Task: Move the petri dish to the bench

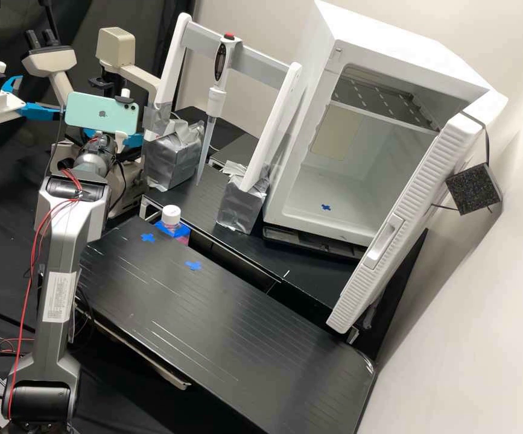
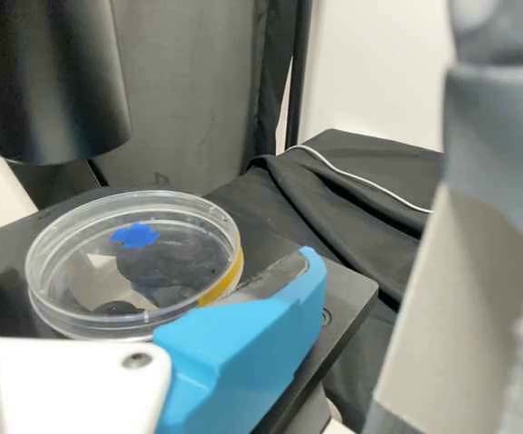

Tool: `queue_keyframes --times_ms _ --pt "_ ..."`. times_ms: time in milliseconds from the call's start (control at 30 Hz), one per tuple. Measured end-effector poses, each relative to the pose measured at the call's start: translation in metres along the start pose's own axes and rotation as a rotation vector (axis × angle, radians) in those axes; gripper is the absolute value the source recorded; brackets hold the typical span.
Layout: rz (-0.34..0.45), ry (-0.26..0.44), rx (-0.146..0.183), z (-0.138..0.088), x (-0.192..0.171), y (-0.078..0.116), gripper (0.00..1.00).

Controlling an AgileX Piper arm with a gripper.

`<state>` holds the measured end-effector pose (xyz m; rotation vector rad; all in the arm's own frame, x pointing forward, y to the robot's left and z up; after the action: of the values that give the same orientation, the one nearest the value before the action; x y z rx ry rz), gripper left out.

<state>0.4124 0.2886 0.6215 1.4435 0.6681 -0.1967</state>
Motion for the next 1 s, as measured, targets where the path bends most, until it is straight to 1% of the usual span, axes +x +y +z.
queue_keyframes --times_ms 67,167,233,400,500,767,900,1000 --pt "0.000 -0.004 0.004 0.0008 0.0003 -0.0004 0.00" --pt "-0.003 -0.013 0.000 0.0034 0.0018 -0.0027 0.00" --pt "-0.004 -0.019 0.006 0.0049 0.0026 -0.0038 0.00" --pt "-0.001 -0.027 0.004 0.0057 0.0026 -0.0035 0.00" --pt "-0.001 -0.029 0.001 0.0058 0.0026 -0.0035 0.00" --pt "0.000 -0.031 0.009 0.0060 0.0026 -0.0034 0.00" --pt "0.000 -0.031 0.009 0.0060 0.0026 -0.0034 0.00" --pt "-0.001 -0.031 0.002 0.0070 0.0026 -0.0034 0.00"
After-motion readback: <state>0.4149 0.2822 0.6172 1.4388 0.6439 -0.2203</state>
